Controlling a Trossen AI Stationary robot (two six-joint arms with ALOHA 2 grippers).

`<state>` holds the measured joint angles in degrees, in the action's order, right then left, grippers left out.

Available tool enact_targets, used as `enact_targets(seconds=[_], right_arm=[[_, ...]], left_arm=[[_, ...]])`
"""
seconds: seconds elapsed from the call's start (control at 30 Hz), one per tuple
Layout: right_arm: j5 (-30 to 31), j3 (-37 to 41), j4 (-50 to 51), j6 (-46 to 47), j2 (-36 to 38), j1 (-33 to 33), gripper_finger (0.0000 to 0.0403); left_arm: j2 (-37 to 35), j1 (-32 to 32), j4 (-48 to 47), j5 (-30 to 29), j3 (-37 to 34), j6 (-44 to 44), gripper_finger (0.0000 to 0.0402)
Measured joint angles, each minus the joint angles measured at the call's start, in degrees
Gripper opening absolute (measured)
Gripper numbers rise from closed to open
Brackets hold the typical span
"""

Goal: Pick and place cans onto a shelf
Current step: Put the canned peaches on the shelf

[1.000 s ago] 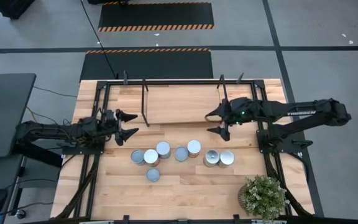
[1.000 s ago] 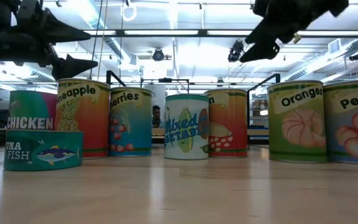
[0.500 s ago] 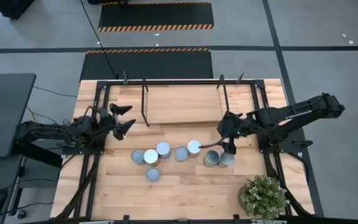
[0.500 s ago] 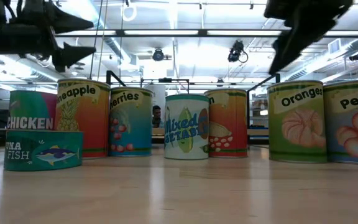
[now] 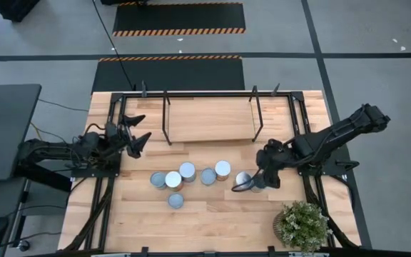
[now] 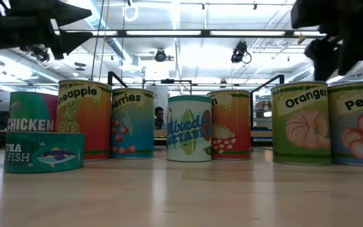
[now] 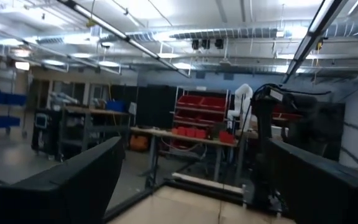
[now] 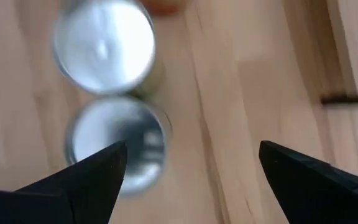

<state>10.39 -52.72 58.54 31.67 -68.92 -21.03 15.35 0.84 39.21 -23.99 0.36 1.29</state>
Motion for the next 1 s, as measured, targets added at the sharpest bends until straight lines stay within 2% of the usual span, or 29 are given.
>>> enact_targets(seconds=[0.1, 0.23, 0.47, 0.6, 0.77, 1.0], right_arm=[[-1.0, -3.7, 6.9, 1.6, -3.1, -1.0, 0.0373], [-1.1, -8.1, 11.0, 1.3, -6.2, -1.8, 0.0373], [-8.6, -6.2, 14.3, -0.6, -8.9, -3.6, 0.0373], [-10.7, -4.9, 13.5, -0.2, -10.8, -4.2, 0.0373], [-11.8, -3.8, 6.5, 0.2, -14.8, -4.1, 0.0375], [-14.1, -3.8, 3.4, 0.3, -21.1, -3.5, 0.0397]], left_arm=[[0.0, 0.0, 0.9, -0.2, 0.0, 1.7, 0.0393], [0.0, 0.1, 0.9, -0.4, 0.0, 2.1, 0.0393], [0.0, 0.1, 0.4, -0.4, 0.0, 2.1, 0.0393], [0.0, 0.1, 0.2, -0.4, 0.0, 2.3, 0.0393], [0.0, 0.1, -0.2, -0.4, 0.0, 2.3, 0.0393], [0.0, 0.1, -0.2, -0.4, 0.0, 2.4, 0.0393]])
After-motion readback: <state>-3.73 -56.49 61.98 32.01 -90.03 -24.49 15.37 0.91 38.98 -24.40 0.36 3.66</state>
